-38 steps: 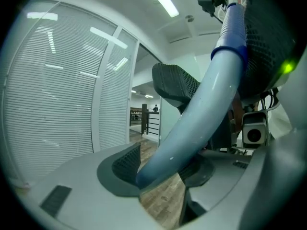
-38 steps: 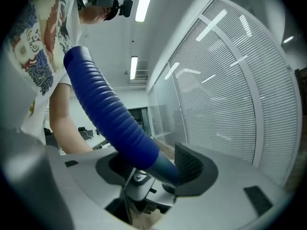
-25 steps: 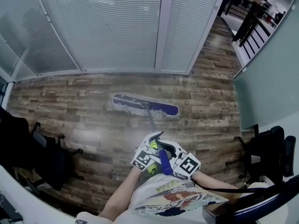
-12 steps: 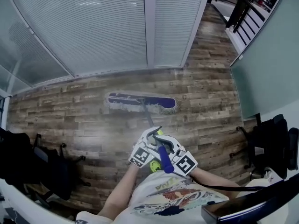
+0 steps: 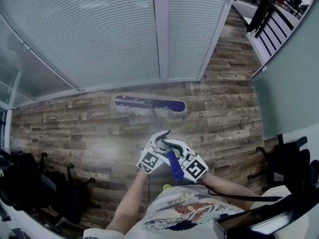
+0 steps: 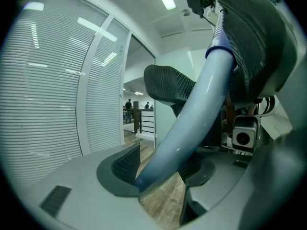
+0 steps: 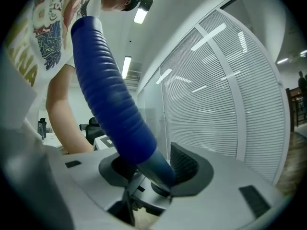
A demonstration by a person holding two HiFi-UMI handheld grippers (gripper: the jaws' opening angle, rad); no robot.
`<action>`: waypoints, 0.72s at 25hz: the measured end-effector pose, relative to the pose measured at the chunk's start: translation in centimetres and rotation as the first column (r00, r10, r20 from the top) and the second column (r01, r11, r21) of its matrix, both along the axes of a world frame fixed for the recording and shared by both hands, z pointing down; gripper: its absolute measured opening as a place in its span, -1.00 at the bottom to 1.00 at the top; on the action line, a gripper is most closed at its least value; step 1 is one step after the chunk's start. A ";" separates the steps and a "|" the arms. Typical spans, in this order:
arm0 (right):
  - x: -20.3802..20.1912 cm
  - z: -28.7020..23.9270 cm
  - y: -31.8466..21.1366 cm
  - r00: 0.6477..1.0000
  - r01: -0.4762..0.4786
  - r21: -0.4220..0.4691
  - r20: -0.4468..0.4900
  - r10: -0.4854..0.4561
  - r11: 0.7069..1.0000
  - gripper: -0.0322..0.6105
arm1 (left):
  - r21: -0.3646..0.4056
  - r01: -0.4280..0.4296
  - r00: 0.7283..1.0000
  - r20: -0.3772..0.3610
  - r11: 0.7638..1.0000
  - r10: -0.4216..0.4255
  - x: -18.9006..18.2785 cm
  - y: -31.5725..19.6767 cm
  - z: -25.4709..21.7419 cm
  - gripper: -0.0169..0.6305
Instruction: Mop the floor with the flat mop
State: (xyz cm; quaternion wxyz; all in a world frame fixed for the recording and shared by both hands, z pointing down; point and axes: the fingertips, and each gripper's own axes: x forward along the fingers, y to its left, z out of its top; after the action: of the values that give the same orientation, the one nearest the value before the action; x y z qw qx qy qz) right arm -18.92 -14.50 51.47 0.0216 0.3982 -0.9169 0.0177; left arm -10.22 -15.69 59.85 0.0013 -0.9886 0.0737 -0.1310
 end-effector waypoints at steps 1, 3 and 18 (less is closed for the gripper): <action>0.9 0.3 -1.7 1.000 -0.005 -0.030 0.016 0.006 1.000 -0.31 | -0.002 0.006 1.000 0.003 1.000 -0.006 0.8 -1.7 0.2 -0.36; 2.3 0.9 -5.1 0.999 -0.012 -0.068 0.039 0.015 0.998 -0.31 | -0.001 0.018 1.000 0.012 1.000 -0.018 2.0 -5.3 0.7 -0.36; 3.0 0.5 -16.7 0.994 -0.038 -0.100 0.095 0.048 0.994 -0.28 | 0.009 0.100 0.992 0.072 0.995 -0.101 2.2 -17.1 1.2 -0.42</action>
State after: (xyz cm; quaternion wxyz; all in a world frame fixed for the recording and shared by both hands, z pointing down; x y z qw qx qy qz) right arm -15.89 -31.16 51.92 -0.0038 0.4150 -0.9060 0.0825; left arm -8.06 -32.82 61.05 0.0003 -0.9782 0.1236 -0.1666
